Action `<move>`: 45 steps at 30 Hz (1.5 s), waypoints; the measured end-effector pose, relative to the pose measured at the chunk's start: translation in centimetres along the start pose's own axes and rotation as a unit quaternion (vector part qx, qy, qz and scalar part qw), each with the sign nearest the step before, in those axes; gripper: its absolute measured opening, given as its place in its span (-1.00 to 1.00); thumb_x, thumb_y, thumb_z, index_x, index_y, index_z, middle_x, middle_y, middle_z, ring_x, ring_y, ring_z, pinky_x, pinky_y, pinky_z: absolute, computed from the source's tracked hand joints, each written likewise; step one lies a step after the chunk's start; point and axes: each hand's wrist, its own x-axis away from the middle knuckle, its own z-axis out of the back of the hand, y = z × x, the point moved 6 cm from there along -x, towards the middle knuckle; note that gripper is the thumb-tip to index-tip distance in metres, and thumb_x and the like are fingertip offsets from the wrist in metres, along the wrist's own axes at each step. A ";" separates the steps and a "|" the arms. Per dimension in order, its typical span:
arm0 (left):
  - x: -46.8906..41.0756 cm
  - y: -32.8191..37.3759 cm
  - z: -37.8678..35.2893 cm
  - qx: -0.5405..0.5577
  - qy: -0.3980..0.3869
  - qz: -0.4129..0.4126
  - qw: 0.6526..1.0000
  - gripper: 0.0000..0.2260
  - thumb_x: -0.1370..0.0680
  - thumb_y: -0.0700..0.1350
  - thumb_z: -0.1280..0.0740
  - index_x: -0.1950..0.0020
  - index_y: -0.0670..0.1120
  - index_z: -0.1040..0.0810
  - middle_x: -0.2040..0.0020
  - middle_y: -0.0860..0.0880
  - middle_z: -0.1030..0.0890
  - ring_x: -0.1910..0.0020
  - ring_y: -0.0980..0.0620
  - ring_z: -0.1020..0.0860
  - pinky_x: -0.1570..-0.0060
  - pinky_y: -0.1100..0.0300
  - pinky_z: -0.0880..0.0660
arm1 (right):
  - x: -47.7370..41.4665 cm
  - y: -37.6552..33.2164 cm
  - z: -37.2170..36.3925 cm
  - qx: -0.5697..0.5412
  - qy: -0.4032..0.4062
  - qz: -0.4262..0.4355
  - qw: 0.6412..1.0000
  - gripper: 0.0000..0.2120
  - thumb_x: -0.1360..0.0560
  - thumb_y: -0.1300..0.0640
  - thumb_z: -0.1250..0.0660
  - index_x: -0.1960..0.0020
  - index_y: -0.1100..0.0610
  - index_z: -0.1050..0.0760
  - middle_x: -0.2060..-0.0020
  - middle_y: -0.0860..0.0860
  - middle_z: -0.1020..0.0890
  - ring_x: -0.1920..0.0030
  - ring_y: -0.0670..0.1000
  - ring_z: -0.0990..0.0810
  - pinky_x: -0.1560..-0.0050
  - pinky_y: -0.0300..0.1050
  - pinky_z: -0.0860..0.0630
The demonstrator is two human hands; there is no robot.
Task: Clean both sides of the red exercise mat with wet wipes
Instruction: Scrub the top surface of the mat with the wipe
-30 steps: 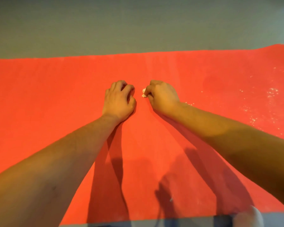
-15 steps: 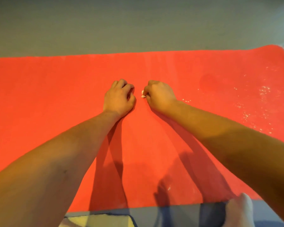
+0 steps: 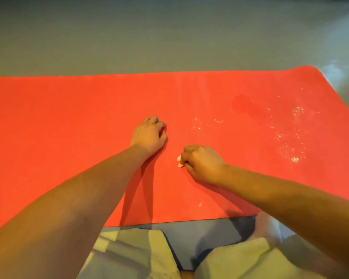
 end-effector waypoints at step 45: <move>19.7 10.2 6.2 -0.101 -0.172 -0.157 0.967 -0.61 -0.48 0.06 -0.44 -0.20 -0.06 -0.42 -0.14 -0.08 -0.43 -0.13 -0.16 -0.52 0.13 -0.05 -0.48 | 8.1 -5.8 1.4 0.013 -0.097 -0.091 0.991 -0.88 -0.47 0.02 -0.38 0.00 -0.01 -0.57 -0.01 0.02 -0.61 -0.02 0.12 -0.60 0.17 -0.12 -0.41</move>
